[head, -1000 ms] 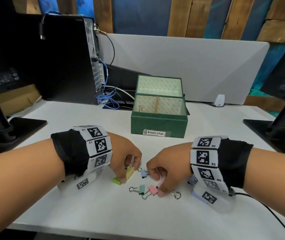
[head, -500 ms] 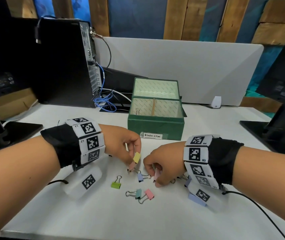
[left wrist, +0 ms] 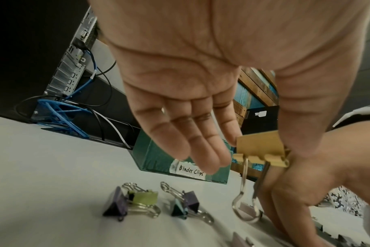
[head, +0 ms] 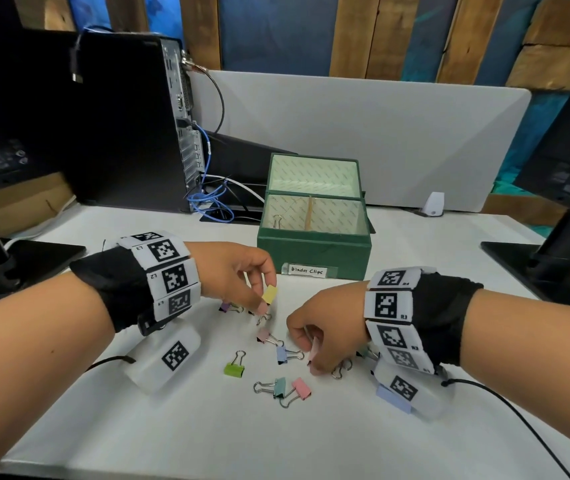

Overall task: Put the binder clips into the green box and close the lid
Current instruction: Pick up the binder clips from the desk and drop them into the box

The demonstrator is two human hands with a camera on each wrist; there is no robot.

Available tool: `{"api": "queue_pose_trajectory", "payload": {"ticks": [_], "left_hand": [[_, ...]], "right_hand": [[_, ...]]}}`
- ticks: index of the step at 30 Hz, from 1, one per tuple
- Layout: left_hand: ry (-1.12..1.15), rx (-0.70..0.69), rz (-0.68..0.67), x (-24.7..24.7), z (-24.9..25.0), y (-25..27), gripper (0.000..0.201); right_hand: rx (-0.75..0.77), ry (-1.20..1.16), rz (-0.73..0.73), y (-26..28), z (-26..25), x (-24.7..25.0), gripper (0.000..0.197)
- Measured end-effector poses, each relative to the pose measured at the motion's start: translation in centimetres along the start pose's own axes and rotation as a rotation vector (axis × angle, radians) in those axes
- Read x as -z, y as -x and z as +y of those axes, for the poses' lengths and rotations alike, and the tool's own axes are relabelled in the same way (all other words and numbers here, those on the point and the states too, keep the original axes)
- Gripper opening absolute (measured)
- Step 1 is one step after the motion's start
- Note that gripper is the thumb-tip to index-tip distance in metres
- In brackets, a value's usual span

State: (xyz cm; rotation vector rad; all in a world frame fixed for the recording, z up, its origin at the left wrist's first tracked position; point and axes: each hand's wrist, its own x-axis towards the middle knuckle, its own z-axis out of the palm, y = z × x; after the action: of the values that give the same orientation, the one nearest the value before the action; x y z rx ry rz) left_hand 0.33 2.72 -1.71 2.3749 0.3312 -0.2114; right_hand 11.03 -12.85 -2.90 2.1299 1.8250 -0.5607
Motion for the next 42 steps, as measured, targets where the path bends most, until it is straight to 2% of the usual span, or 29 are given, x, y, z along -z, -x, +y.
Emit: {"api": "queue_pose_trajectory", "payload": {"ticks": [2,5,7,10,12,14,17,18,20,23,26,29,31,33,35,37,39,42], "left_hand": [[0.015,-0.001,0.006,-0.1,-0.1,0.1,0.027],[0.082,-0.012,0.046,0.1,-0.1,0.3,0.035],[0.132,-0.024,0.093,0.7,-0.3,0.2,0.034],[0.213,-0.032,0.160,1.7,-0.4,-0.3,0.032],[0.282,-0.035,0.216,2.4,-0.3,-0.9,0.032],[0.309,-0.026,0.283,3.2,0.1,-1.6,0.028],[0.283,-0.023,0.398,4.1,1.0,-2.8,0.029],[0.267,-0.025,0.427,4.3,1.3,-3.2,0.030],[0.229,-0.027,0.474,4.6,1.6,-4.0,0.031],[0.157,-0.045,0.535,5.1,1.5,-5.4,0.034],[0.010,-0.007,0.583,5.4,1.4,-6.7,0.039],[-0.127,0.013,0.578,5.4,1.8,-7.5,0.044],[-0.178,0.033,0.541,5.1,2.0,-8.0,0.057],[-0.204,0.055,0.507,4.5,2.1,-7.9,0.071],[-0.259,0.057,0.478,3.9,2.6,-7.1,0.071],[-0.390,0.087,0.381,3.3,3.2,-5.7,0.059],[-0.509,0.168,0.207,2.4,3.5,-4.1,0.053],[-0.553,0.317,-0.021,1.0,3.3,-2.0,0.071]], "right_hand": [[-0.008,-0.010,0.011,0.1,0.2,0.2,0.024],[-0.008,-0.151,0.072,0.4,1.4,1.5,0.022],[-0.011,-0.349,0.140,0.4,2.7,2.7,0.019],[-0.018,-0.793,0.195,0.3,4.1,4.4,0.018],[-0.029,-0.901,0.279,0.1,4.8,5.4,0.019],[-0.078,-0.794,0.451,-0.4,5.3,6.6,0.020],[-0.158,-0.565,0.795,-1.9,5.8,8.8,0.025],[-0.167,-0.550,0.871,-2.5,5.9,9.5,0.027],[-0.184,-0.556,0.923,-3.9,5.9,10.2,0.031],[-0.231,-0.476,0.831,-5.4,6.3,10.0,0.032],[-0.212,-0.448,0.809,-5.0,6.7,9.0,0.023],[-0.206,-0.419,0.798,-2.8,6.7,7.9,0.016],[-0.206,-0.380,0.758,-0.7,6.7,7.1,0.012],[-0.208,-0.317,0.653,1.5,6.7,6.2,0.013],[-0.208,-0.265,0.500,3.0,6.7,5.1,0.017],[-0.202,-0.205,0.338,3.8,6.9,3.6,0.021],[-0.210,-0.143,0.167,4.1,6.9,2.2,0.031],[-0.216,-0.148,0.002,4.4,6.3,0.7,0.056]]}}
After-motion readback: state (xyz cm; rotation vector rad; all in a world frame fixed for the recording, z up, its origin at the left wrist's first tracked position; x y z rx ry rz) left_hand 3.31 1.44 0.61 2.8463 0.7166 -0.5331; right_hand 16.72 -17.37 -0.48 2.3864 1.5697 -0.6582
